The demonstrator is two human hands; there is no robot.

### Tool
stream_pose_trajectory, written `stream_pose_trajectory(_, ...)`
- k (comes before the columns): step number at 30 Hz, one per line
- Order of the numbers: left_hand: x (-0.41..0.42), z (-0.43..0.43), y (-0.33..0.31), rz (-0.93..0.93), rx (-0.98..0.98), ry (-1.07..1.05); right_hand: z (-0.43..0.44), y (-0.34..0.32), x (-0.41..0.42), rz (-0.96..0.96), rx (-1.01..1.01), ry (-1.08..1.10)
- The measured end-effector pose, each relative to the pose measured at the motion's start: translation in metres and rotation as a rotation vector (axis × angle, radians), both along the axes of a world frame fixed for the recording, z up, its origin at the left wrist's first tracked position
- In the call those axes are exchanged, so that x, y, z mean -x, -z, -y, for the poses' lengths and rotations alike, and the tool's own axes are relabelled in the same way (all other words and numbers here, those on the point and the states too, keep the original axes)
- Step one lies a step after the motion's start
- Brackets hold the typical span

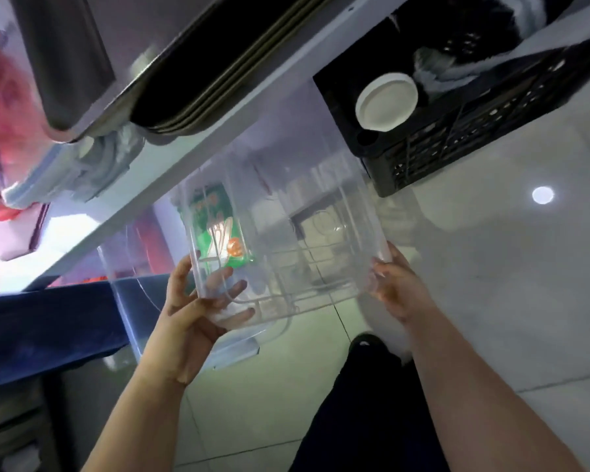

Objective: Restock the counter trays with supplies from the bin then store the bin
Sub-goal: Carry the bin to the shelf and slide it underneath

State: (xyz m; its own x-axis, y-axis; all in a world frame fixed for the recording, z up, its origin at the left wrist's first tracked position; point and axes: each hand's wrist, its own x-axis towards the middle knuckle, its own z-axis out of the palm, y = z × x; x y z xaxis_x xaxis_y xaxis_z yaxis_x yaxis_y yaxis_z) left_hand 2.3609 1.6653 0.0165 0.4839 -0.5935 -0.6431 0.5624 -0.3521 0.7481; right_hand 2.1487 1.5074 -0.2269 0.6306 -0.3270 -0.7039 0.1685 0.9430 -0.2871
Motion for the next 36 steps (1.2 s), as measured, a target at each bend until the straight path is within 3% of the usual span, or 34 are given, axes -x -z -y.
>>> stream_pose_trajectory(5,-0.004,-0.026,-0.013,-0.032,-0.065,-0.13,-0.013,-0.048,0.02,-0.099,0.013,0.048)
stream_pose_trajectory(13,-0.015,-0.072,-0.039,-0.024,-0.174,-0.133,-0.03,-0.129,0.023,-0.333,0.042,0.078)
stream_pose_trajectory(18,-0.023,-0.086,-0.028,0.019,-0.205,-0.282,-0.037,-0.157,0.006,-0.338,0.147,0.081)
stream_pose_trajectory(27,-0.064,-0.136,-0.014,0.067,-0.263,-0.22,-0.064,-0.195,-0.043,-0.359,0.412,0.087)
stream_pose_trajectory(36,-0.089,-0.209,-0.01,0.258,-0.371,-0.184,-0.096,-0.217,-0.081,-0.462,0.859,-0.322)
